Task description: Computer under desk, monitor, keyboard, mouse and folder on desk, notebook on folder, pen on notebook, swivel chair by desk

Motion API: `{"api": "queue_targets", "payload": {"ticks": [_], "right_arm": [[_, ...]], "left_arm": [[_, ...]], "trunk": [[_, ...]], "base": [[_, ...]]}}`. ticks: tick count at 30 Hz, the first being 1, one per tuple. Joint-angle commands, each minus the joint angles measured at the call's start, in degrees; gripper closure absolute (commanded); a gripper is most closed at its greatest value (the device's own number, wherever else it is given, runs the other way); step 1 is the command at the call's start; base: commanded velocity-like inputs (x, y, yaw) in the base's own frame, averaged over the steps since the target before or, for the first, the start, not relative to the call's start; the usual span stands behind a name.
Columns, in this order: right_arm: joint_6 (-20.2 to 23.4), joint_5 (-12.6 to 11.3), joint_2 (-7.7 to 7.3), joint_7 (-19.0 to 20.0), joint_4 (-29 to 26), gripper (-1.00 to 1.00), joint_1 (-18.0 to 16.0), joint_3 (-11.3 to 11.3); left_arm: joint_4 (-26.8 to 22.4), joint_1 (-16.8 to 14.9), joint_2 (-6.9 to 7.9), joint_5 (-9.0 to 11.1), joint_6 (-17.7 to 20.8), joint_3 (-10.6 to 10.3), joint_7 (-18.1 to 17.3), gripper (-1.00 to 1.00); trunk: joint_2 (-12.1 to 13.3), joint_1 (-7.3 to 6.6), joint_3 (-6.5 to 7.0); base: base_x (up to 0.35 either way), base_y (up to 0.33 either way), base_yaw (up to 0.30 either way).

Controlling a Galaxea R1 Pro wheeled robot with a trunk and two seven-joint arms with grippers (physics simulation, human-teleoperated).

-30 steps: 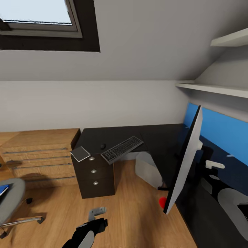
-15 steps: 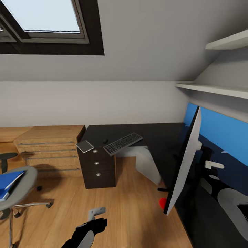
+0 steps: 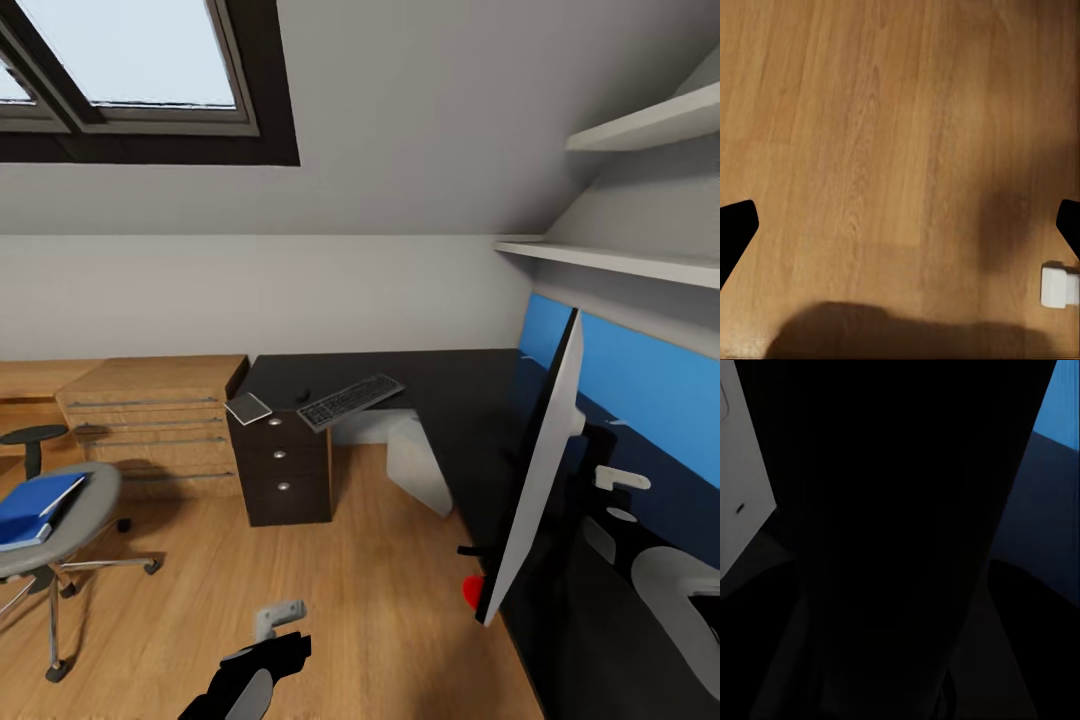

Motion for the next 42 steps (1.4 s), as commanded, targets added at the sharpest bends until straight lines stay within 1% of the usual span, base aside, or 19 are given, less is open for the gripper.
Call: {"api": "queue_targets", "payload": {"ticks": [1, 11, 13, 18, 19, 24, 35, 42], "right_arm": [[-0.26, -1.11, -0.03, -0.19, 0.23, 1.00, -0.02, 1.00], [-0.26, -1.10, -0.03, -0.08, 0.21, 1.00, -0.02, 1.42], [-0.26, -1.11, -0.03, -0.10, 0.19, 1.00, -0.02, 1.55], [-0.26, -1.11, 0.03, -0.11, 0.21, 1.00, -0.02, 1.77], [-0.20, -1.11, 0.00, -0.09, 0.18, 1.00, -0.02, 1.79], [-0.26, -1.11, -0.01, -0.09, 0.19, 1.00, -0.02, 1.79], [-0.32, -1.08, 0.45, -0.16, 0.17, 1.00, -0.02, 1.79], [-1.23, -1.07, 0.50, -0.16, 0.21, 1.00, -0.02, 1.74]], "left_arm": [[-0.12, -0.05, 0.07, 0.48, 0.06, -0.21, 0.55, -1.00], [-0.12, -0.05, 0.13, 0.40, 0.00, -0.14, 0.55, -1.00], [-0.12, -0.05, 0.63, 0.27, 0.00, -0.12, 0.55, -1.00], [-0.20, -0.05, 1.10, 0.22, 0.00, -0.07, 0.55, -1.00], [-0.21, -0.05, 1.56, 0.22, -0.02, 0.10, 0.55, -1.00], [-0.21, -0.05, 1.65, 0.23, -0.04, 0.14, 0.55, -1.00], [-0.21, -0.05, 1.69, 0.28, -0.06, 0.21, 0.55, -1.00], [-0.25, -0.05, 1.74, 0.23, -0.16, 0.22, 0.55, -1.00]], "trunk": [[-0.04, -0.02, -0.08], [-0.04, -0.02, -0.08], [-0.04, -0.02, -0.08], [-0.04, -0.02, -0.08], [-0.04, -0.02, -0.08], [-0.04, -0.02, -0.08], [-0.04, -0.02, -0.08], [-0.04, -0.02, -0.08]], "base": [[-0.211, -0.268, 0.000], [-0.176, -0.296, 0.000], [-0.168, -0.302, 0.000], [-0.168, -0.303, 0.000], [-0.169, -0.303, 0.000], [-0.163, -0.292, 0.000], [-0.023, -0.055, 0.000], [-0.001, -0.245, 0.000]]}}
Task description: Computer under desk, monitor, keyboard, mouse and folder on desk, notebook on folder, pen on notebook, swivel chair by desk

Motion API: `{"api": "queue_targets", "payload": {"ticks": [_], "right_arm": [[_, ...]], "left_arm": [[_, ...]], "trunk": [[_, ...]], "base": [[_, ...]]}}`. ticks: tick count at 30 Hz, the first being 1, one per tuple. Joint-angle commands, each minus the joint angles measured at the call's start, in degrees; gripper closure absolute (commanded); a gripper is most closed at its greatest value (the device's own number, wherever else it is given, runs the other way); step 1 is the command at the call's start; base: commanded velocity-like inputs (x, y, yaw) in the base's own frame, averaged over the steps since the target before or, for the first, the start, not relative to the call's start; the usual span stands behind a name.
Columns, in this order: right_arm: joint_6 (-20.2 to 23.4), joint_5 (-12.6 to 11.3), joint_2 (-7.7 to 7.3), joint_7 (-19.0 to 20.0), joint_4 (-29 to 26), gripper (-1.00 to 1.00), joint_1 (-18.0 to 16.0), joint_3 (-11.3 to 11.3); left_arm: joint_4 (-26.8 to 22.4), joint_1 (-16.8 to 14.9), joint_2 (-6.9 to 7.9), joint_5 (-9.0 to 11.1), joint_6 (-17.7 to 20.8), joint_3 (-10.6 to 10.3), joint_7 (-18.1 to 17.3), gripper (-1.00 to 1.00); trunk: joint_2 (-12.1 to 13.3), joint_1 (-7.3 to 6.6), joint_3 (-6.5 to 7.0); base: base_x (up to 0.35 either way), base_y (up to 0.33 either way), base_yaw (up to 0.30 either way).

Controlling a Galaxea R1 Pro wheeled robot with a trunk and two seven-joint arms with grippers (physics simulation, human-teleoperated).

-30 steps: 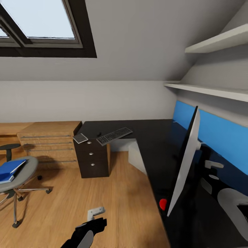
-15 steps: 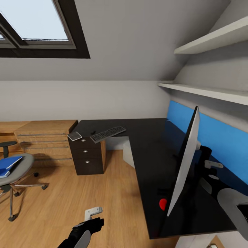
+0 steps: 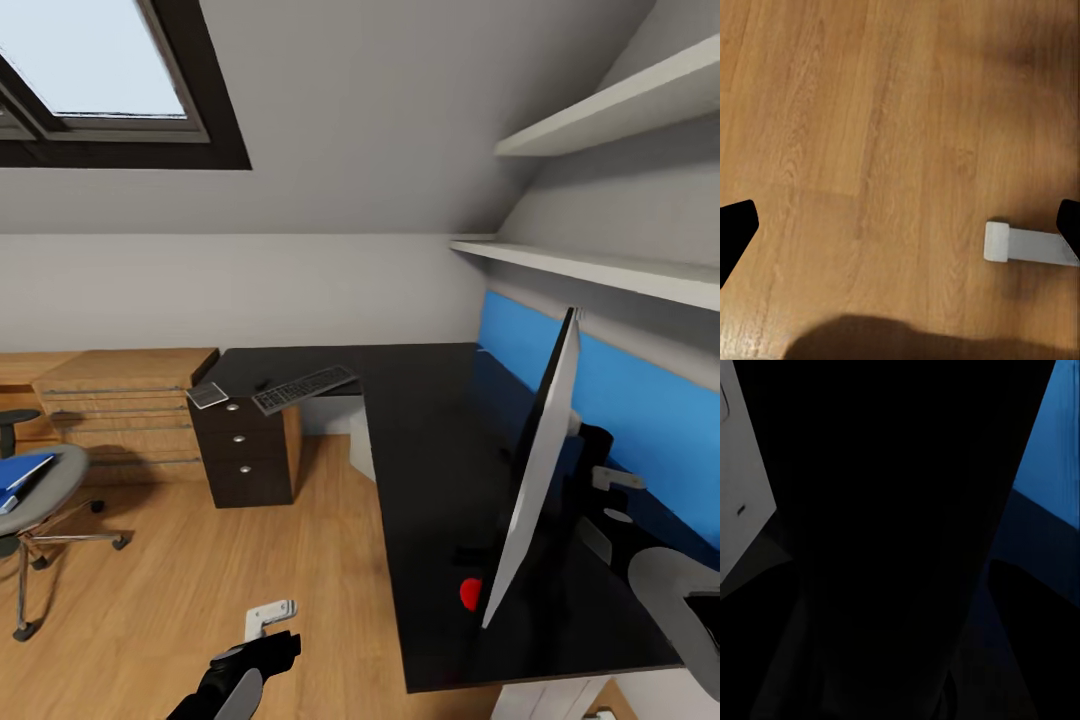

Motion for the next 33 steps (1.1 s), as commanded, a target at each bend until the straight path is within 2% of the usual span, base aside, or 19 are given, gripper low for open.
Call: {"api": "queue_targets", "payload": {"ticks": [1, 8, 12, 19, 26, 33], "right_arm": [[-0.13, -0.03, 0.00, -0.13, -0.11, 1.00, -0.08, 0.50], [-0.25, 0.00, 0.00, -0.13, -0.08, 1.00, -0.08, 0.55], [-0.24, 0.01, 0.00, -0.13, -0.08, 1.00, -0.08, 0.55], [-0.27, 0.01, 0.00, -0.13, -0.08, 1.00, -0.08, 0.55], [-0.23, 0.02, 0.01, -0.13, -0.08, 1.00, -0.08, 0.55], [-0.22, 0.02, 0.01, -0.13, -0.08, 1.00, -0.08, 0.55]], "left_arm": [[-0.10, -0.05, 0.07, 0.48, 0.07, -0.21, 0.54, -1.00], [-0.13, -0.05, 0.07, 0.47, -0.02, -0.27, 0.55, -1.00], [-0.22, -0.05, 0.07, 0.47, -0.10, -0.29, 0.56, -1.00], [-0.43, -0.05, 0.07, 0.43, -0.05, -0.28, 0.58, -1.00], [-1.02, -0.05, 0.07, 0.39, -0.11, -0.34, 0.62, -1.00], [-1.04, -0.05, 0.09, 0.44, 0.07, -0.30, 0.62, -1.00]], "trunk": [[-0.05, 0.00, -0.05], [-0.05, 0.00, -0.05], [-0.05, 0.00, -0.05], [-0.05, 0.00, -0.05], [-0.05, 0.00, -0.05], [-0.05, 0.00, -0.05]], "base": [[0.000, -0.299, 0.000], [0.111, -0.208, 0.000], [0.305, -0.017, 0.000], [0.105, -0.001, 0.000], [0.294, 0.000, 0.000], [0.072, 0.000, 0.000]]}}
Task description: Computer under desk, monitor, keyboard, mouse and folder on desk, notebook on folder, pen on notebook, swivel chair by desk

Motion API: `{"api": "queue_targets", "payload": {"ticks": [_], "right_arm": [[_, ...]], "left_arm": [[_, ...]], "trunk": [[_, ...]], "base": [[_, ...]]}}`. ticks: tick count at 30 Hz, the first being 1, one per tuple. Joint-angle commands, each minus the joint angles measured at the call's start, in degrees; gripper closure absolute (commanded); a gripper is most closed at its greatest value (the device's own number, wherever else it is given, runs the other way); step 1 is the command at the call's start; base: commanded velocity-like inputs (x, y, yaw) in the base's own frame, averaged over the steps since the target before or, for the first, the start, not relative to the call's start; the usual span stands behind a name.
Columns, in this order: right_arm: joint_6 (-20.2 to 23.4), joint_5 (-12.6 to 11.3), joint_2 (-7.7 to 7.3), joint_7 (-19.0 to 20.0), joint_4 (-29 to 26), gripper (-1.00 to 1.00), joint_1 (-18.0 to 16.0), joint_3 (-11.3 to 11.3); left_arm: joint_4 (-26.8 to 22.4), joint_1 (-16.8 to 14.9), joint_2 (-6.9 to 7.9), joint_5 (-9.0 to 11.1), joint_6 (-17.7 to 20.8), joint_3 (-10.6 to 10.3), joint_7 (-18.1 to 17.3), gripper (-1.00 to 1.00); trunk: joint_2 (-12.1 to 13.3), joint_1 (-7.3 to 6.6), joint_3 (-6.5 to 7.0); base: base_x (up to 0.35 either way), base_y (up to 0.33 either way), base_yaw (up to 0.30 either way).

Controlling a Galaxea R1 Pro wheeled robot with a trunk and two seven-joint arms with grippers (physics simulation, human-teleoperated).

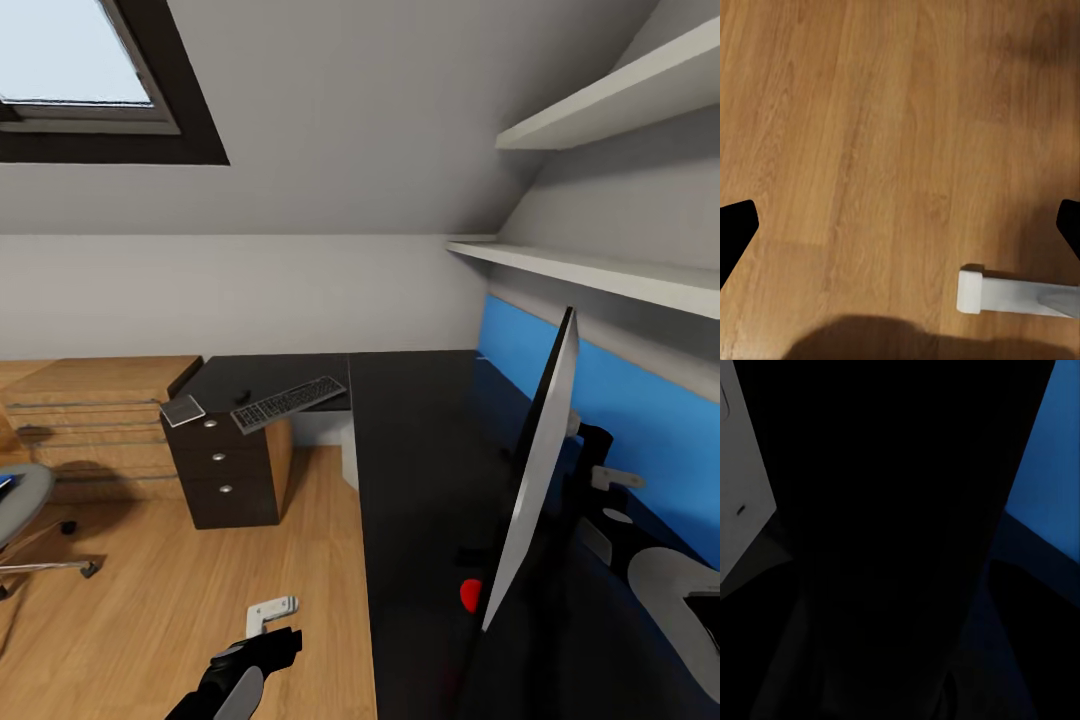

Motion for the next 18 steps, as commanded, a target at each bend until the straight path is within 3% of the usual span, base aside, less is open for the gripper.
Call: {"api": "queue_targets", "payload": {"ticks": [1, 7, 12, 18], "right_arm": [[-0.14, -0.12, -0.01, -0.15, -0.08, 1.00, -0.09, 0.22], [-0.13, -0.12, -0.01, -0.15, -0.08, 1.00, -0.09, 0.22], [-0.13, -0.12, -0.02, -0.15, -0.08, 1.00, -0.09, 0.22], [-0.13, -0.12, -0.01, -0.15, -0.08, 1.00, -0.09, 0.22]], "left_arm": [[-0.09, -0.06, 0.07, 0.49, 0.07, -0.22, 0.53, -1.00], [-0.09, -0.06, 0.06, 0.52, 0.12, -0.22, 0.54, -1.00], [-0.09, -0.06, 0.05, 0.52, 0.12, -0.22, 0.54, -1.00], [-0.09, -0.06, 0.06, 0.52, 0.12, -0.22, 0.54, -1.00]], "trunk": [[-0.05, 0.00, -0.06], [-0.05, 0.00, -0.06], [-0.05, 0.00, -0.06], [-0.05, 0.00, -0.06]], "base": [[0.017, 0.000, 0.000], [0.004, -0.016, 0.000], [0.000, -0.194, 0.000], [0.000, -0.047, 0.000]]}}
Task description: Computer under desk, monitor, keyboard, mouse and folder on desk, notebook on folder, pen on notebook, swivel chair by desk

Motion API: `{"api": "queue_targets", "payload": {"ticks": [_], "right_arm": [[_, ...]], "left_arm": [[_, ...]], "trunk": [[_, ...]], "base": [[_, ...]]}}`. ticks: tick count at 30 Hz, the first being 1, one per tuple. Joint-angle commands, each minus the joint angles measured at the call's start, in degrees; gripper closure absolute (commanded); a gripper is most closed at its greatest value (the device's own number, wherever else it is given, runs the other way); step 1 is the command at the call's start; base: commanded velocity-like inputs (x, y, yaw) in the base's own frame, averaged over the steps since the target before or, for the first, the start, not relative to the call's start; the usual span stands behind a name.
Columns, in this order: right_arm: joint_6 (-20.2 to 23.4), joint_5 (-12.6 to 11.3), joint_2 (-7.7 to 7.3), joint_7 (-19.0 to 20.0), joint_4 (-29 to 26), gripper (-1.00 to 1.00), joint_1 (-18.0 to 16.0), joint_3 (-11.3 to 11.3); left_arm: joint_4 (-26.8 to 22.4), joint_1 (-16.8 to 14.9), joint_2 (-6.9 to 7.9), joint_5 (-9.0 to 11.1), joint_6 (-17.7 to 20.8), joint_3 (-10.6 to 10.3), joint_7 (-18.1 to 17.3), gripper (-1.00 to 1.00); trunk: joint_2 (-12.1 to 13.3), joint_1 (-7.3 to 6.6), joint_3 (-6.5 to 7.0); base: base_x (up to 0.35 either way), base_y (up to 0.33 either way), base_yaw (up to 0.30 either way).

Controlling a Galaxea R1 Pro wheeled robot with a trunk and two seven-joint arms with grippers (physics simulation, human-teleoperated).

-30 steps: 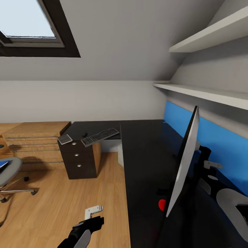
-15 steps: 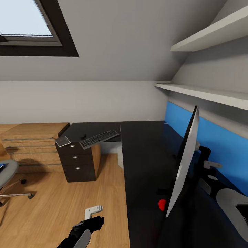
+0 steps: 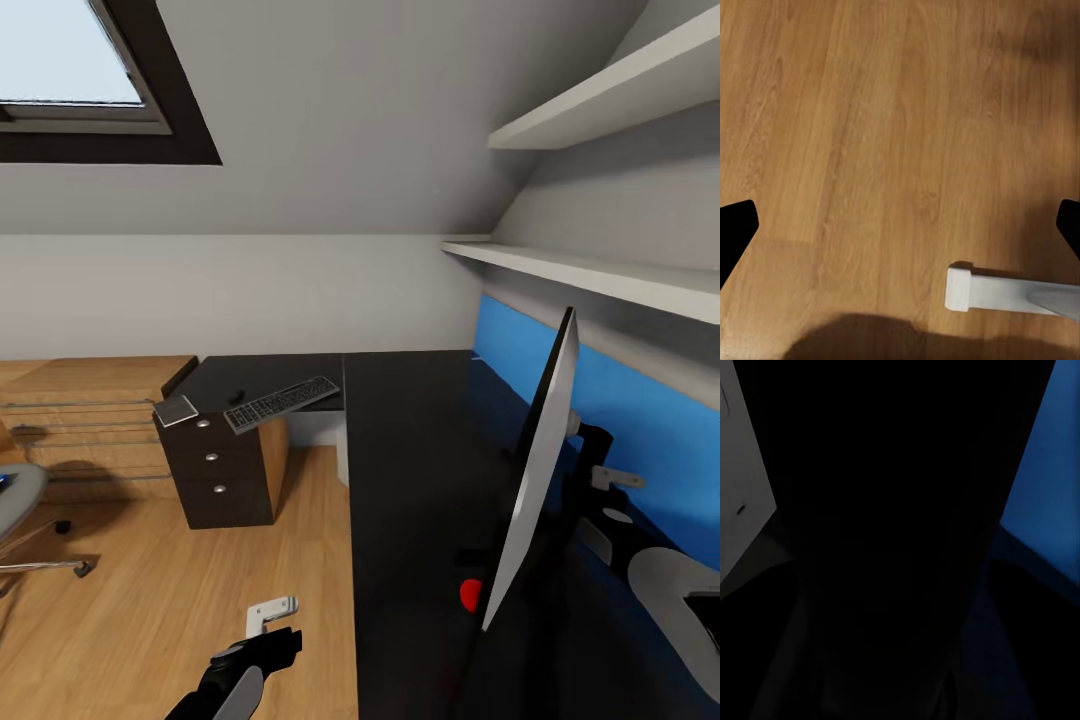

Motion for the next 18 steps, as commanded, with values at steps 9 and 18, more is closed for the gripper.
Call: {"api": "queue_targets", "payload": {"ticks": [9, 18], "right_arm": [[-0.15, -0.14, -0.01, -0.15, -0.07, 1.00, -0.09, 0.24], [-0.15, -0.14, -0.01, -0.15, -0.07, 1.00, -0.09, 0.24]], "left_arm": [[-0.09, -0.06, 0.06, 0.47, -0.07, -0.25, 0.52, -1.00], [-0.09, -0.06, 0.07, 0.47, -0.10, -0.23, 0.52, -1.00]], "trunk": [[-0.05, 0.00, -0.06], [-0.05, 0.00, -0.06]], "base": [[0.000, -0.163, 0.000], [0.002, -0.017, 0.000]]}}
